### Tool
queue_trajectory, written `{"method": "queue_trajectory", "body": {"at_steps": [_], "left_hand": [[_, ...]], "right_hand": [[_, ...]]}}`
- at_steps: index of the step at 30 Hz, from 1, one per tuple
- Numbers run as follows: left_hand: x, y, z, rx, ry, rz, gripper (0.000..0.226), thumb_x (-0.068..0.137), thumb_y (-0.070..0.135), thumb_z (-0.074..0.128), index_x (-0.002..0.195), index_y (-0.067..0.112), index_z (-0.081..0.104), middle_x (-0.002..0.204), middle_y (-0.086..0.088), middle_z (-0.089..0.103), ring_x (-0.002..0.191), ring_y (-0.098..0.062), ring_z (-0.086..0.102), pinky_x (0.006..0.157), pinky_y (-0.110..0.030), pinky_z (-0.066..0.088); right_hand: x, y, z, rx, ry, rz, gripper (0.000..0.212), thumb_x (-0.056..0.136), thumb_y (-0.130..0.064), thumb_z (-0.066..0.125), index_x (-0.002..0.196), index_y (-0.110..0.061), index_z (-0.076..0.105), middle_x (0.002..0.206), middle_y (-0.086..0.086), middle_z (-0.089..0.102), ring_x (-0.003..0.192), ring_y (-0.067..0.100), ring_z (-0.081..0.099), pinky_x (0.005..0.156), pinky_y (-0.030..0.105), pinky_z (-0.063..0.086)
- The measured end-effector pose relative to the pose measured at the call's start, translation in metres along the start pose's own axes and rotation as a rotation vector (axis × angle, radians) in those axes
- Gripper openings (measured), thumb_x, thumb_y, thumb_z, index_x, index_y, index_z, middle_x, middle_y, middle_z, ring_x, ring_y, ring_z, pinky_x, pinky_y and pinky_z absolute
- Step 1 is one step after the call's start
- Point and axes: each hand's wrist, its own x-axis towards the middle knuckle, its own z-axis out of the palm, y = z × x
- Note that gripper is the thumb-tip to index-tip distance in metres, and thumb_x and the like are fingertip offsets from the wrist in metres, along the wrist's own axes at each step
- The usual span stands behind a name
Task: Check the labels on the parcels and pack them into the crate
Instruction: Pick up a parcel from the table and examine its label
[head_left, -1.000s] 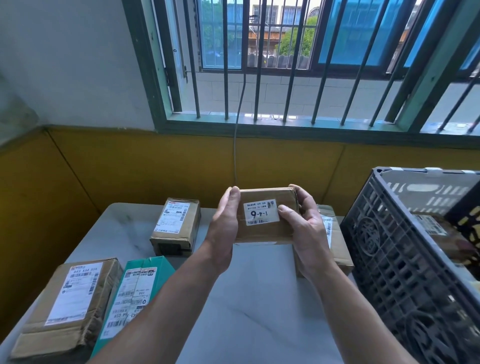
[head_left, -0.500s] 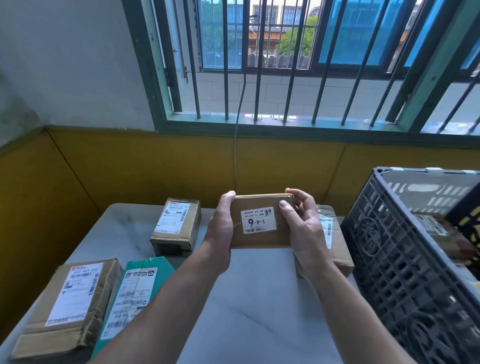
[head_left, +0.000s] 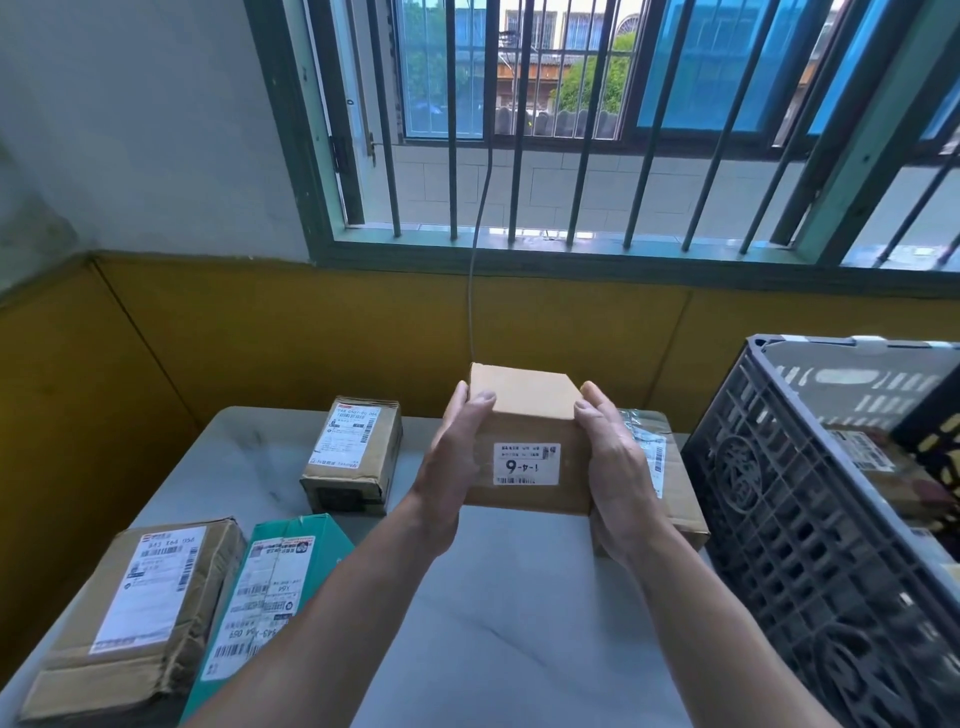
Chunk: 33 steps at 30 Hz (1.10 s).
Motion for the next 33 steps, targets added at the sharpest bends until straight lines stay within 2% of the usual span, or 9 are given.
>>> {"method": "queue_trajectory", "body": {"at_steps": [3, 7, 11, 15, 17, 20, 25, 30, 33], "left_hand": [[0.001, 0.004, -0.003, -0.04, -0.037, -0.057, 0.071, 0.092, 0.074, 0.044, 0.147, 0.029, 0.047, 0.133, -0.013, 0.065, 0.123, -0.031, 0.065, 0.101, -0.053, 0.055], [0.003, 0.001, -0.008, -0.098, -0.039, -0.051, 0.044, 0.102, 0.046, 0.045, 0.141, 0.026, 0.05, 0.128, -0.019, 0.066, 0.118, -0.037, 0.066, 0.081, -0.045, 0.061], [0.004, -0.004, -0.01, -0.089, -0.063, 0.028, 0.066, 0.083, 0.044, 0.056, 0.146, 0.029, 0.044, 0.128, -0.012, 0.066, 0.119, -0.035, 0.065, 0.079, -0.039, 0.062], [0.008, -0.005, -0.016, -0.148, -0.054, -0.008, 0.074, 0.087, 0.044, 0.058, 0.155, 0.029, 0.034, 0.134, -0.012, 0.065, 0.117, -0.03, 0.068, 0.088, -0.048, 0.061], [0.01, -0.003, -0.017, -0.222, -0.044, -0.061, 0.062, 0.098, 0.044, 0.054, 0.154, 0.024, 0.038, 0.139, -0.017, 0.062, 0.123, -0.036, 0.064, 0.1, -0.059, 0.054], [0.012, -0.004, -0.018, -0.257, -0.023, -0.056, 0.043, 0.1, 0.033, 0.053, 0.141, 0.02, 0.051, 0.135, -0.025, 0.063, 0.116, -0.04, 0.065, 0.098, -0.062, 0.051], [0.012, -0.008, -0.02, -0.254, 0.005, -0.005, 0.068, 0.079, 0.034, 0.058, 0.144, 0.02, 0.048, 0.135, -0.024, 0.061, 0.122, -0.044, 0.061, 0.089, -0.056, 0.056], [0.015, -0.011, -0.021, -0.209, 0.008, -0.006, 0.073, 0.082, 0.041, 0.063, 0.15, 0.023, 0.041, 0.133, -0.02, 0.062, 0.111, -0.033, 0.066, 0.081, -0.048, 0.06], [0.017, -0.012, -0.021, -0.205, 0.038, -0.046, 0.067, 0.093, 0.045, 0.067, 0.152, 0.028, 0.039, 0.134, -0.015, 0.063, 0.119, -0.034, 0.065, 0.09, -0.053, 0.059]], "right_hand": [[-0.001, 0.001, -0.003, -0.009, -0.015, -0.014, 0.059, 0.092, -0.047, 0.051, 0.15, -0.042, 0.041, 0.121, 0.001, 0.067, 0.099, 0.02, 0.073, 0.066, 0.033, 0.06], [0.0, 0.001, -0.005, -0.009, -0.063, -0.008, 0.074, 0.081, -0.052, 0.052, 0.152, -0.044, 0.035, 0.122, -0.003, 0.066, 0.105, 0.025, 0.071, 0.073, 0.04, 0.061], [0.003, 0.001, -0.005, 0.001, -0.089, 0.061, 0.064, 0.082, -0.051, 0.052, 0.143, -0.036, 0.045, 0.129, 0.007, 0.064, 0.111, 0.03, 0.067, 0.089, 0.05, 0.057], [0.005, 0.004, -0.007, -0.007, -0.141, 0.052, 0.049, 0.087, -0.041, 0.048, 0.134, -0.032, 0.058, 0.121, 0.011, 0.07, 0.117, 0.039, 0.064, 0.097, 0.062, 0.05], [0.005, 0.006, -0.007, 0.004, -0.14, 0.037, 0.048, 0.085, -0.039, 0.051, 0.132, -0.032, 0.059, 0.119, 0.011, 0.071, 0.113, 0.038, 0.065, 0.096, 0.061, 0.05], [0.006, 0.007, -0.008, 0.047, -0.148, 0.036, 0.059, 0.078, -0.035, 0.061, 0.137, -0.032, 0.056, 0.123, 0.014, 0.069, 0.106, 0.033, 0.066, 0.094, 0.061, 0.051], [0.015, 0.009, -0.015, 0.1, -0.138, 0.111, 0.077, 0.079, -0.043, 0.067, 0.151, -0.029, 0.042, 0.141, 0.006, 0.06, 0.131, 0.028, 0.056, 0.107, 0.057, 0.046], [0.015, 0.004, -0.013, 0.053, -0.045, 0.069, 0.062, 0.08, -0.037, 0.068, 0.141, -0.036, 0.051, 0.108, -0.013, 0.077, 0.112, 0.012, 0.068, 0.091, 0.038, 0.056], [0.009, 0.002, -0.011, 0.009, -0.064, 0.067, 0.068, 0.074, -0.037, 0.06, 0.142, -0.031, 0.054, 0.123, -0.001, 0.072, 0.122, 0.023, 0.063, 0.099, 0.047, 0.051]]}}
